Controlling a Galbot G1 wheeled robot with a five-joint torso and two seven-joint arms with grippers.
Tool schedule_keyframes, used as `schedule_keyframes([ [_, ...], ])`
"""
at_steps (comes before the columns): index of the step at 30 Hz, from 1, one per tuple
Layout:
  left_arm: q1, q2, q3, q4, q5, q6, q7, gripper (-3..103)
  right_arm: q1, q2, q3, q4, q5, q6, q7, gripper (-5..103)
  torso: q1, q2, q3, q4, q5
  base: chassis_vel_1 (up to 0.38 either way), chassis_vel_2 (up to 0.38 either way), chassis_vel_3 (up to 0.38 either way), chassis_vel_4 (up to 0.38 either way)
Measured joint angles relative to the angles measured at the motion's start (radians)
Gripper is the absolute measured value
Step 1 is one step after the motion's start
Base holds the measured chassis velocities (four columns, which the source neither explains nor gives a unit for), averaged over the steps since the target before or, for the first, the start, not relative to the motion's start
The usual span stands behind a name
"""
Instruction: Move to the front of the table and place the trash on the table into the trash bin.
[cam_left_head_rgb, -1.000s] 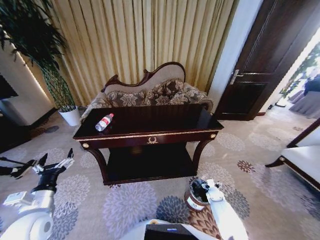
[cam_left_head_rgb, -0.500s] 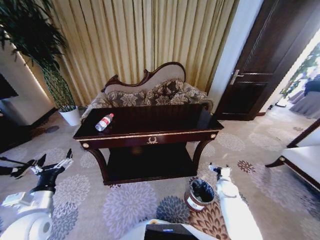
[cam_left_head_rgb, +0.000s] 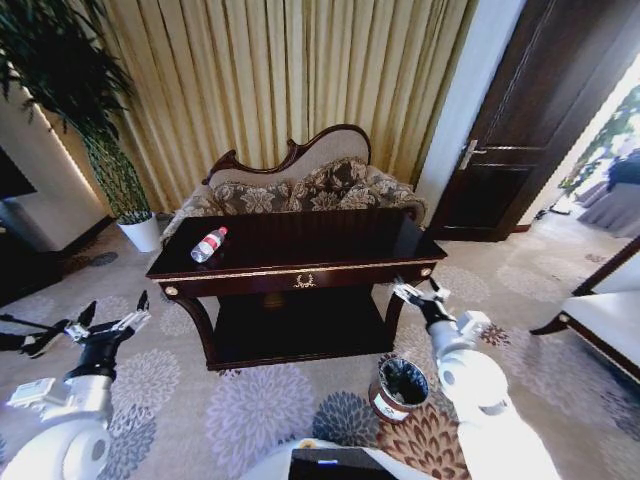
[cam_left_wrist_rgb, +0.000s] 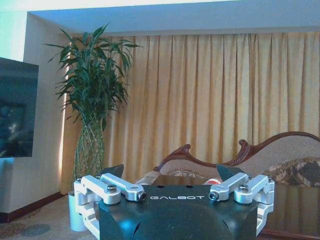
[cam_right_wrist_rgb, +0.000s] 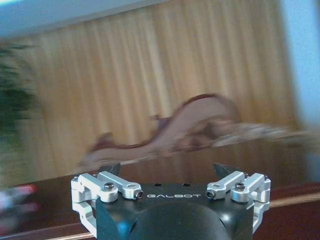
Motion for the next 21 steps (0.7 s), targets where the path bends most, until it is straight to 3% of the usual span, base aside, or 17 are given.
schedule_keyframes([
  [3, 0.001, 0.0, -0.002, -0.001, -0.017, -0.008, 0.01, 100, 0.025, -0.02, -0.049, 0.011, 0.054, -0.034, 0.0, 100, 0.0, 0.0, 0.0, -0.0001, -0.0001, 0.0, 0.0, 0.0, 0.0],
  [6, 0.0, 0.007, -0.004, 0.004, -0.04, -0.026, 0.03, 100, 0.043, -0.047, -0.084, -0.035, 0.083, -0.021, 0.0, 100, 0.0, 0.0, 0.0, -0.0002, 0.0, 0.0, 0.0, 0.0, 0.0],
  [8, -0.002, 0.018, -0.002, 0.016, -0.054, -0.05, 0.048, 100, 0.066, -0.082, -0.127, -0.153, 0.045, 0.109, 0.0, 100, 0.0, 0.0, 0.0, -0.0004, 0.0002, 0.0, 0.0, 0.0, 0.0],
  [11, -0.002, 0.025, 0.003, 0.017, -0.058, -0.055, 0.052, 100, 0.078, -0.104, -0.151, -0.209, 0.026, 0.169, 0.0, 100, 0.0, 0.0, 0.0, -0.0003, 0.0003, 0.0, 0.0, 0.0, 0.0],
  [21, 0.012, 0.083, 0.017, 0.015, -0.057, -0.055, 0.051, 100, 0.052, -0.224, -0.15, -0.213, 0.04, 0.215, 0.0, 100, 0.0, 0.0, 0.0, -0.0005, 0.0, 0.0, 0.0, 0.0, 0.0],
])
